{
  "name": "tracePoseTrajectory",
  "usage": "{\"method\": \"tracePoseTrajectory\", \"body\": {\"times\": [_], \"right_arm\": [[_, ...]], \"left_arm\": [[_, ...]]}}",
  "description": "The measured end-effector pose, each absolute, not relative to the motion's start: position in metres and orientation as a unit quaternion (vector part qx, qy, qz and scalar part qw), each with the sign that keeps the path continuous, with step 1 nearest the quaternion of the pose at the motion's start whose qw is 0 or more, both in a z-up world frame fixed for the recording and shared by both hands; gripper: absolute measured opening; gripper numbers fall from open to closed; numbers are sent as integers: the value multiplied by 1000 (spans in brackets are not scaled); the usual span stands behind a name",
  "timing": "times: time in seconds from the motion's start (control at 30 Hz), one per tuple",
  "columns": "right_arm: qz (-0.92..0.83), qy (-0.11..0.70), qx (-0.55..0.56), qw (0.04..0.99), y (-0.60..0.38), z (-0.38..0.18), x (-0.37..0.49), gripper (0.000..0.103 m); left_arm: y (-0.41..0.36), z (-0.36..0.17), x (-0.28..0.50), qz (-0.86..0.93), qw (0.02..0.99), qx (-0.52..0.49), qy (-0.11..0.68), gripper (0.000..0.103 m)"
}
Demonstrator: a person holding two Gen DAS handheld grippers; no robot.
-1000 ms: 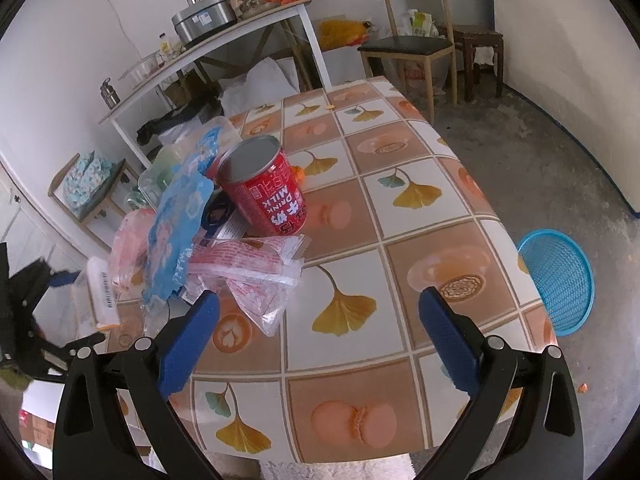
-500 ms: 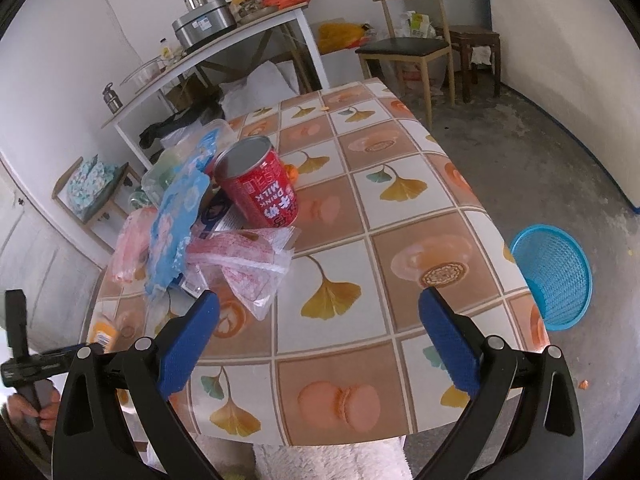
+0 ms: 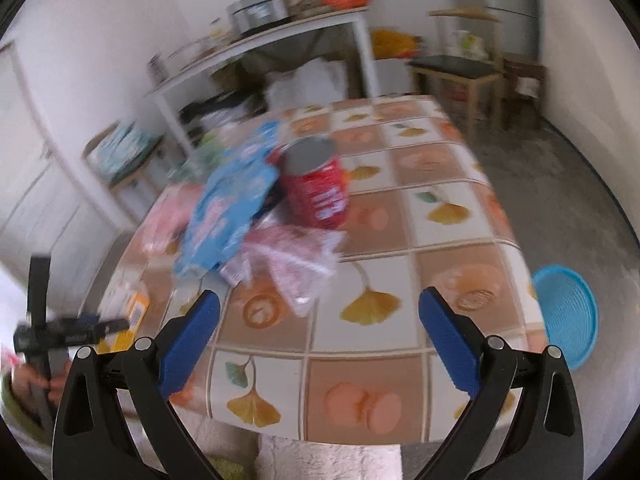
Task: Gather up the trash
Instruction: 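Lift the medicine box with the left tool while the right tool grasps a clear plastic bag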
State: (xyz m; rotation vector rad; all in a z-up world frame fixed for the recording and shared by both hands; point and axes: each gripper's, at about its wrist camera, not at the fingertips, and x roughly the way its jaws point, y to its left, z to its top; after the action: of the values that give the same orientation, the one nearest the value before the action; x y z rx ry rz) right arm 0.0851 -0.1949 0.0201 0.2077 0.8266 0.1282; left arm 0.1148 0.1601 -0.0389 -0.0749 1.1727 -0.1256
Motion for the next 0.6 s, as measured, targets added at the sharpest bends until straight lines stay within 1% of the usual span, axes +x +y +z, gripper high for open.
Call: {"method": "tracePoseTrajectory", "body": {"times": [0.1,0.17,0.2,0.33,0.47,0.5,0.53,0.57,0.6], "right_arm": [[98,410,52,905,-182,14,100,97],[121,414,17,902,-174,8,112,95],[135,418,-3,899,-169,3,121,92],[163,431,-62,885,-161,-13,151,85],[183,453,-92,868,-157,-29,174,69],[190,462,-94,861,-157,-34,179,62],[194,469,-94,857,-157,-37,181,58],[195,474,-94,854,-157,-39,182,50],[199,481,-89,849,-157,-41,182,46]], "left_arm": [[158,-40,112,-64,831,-31,551,71],[158,-40,110,-64,834,-30,548,71],[157,-39,109,-64,835,-29,546,70],[159,-39,106,-65,836,-34,544,69],[158,-38,104,-64,837,-34,542,69],[159,-39,104,-64,837,-34,542,69],[158,-39,104,-64,837,-35,542,69],[158,-39,105,-65,837,-35,542,69],[158,-39,104,-65,837,-36,542,69]]}}
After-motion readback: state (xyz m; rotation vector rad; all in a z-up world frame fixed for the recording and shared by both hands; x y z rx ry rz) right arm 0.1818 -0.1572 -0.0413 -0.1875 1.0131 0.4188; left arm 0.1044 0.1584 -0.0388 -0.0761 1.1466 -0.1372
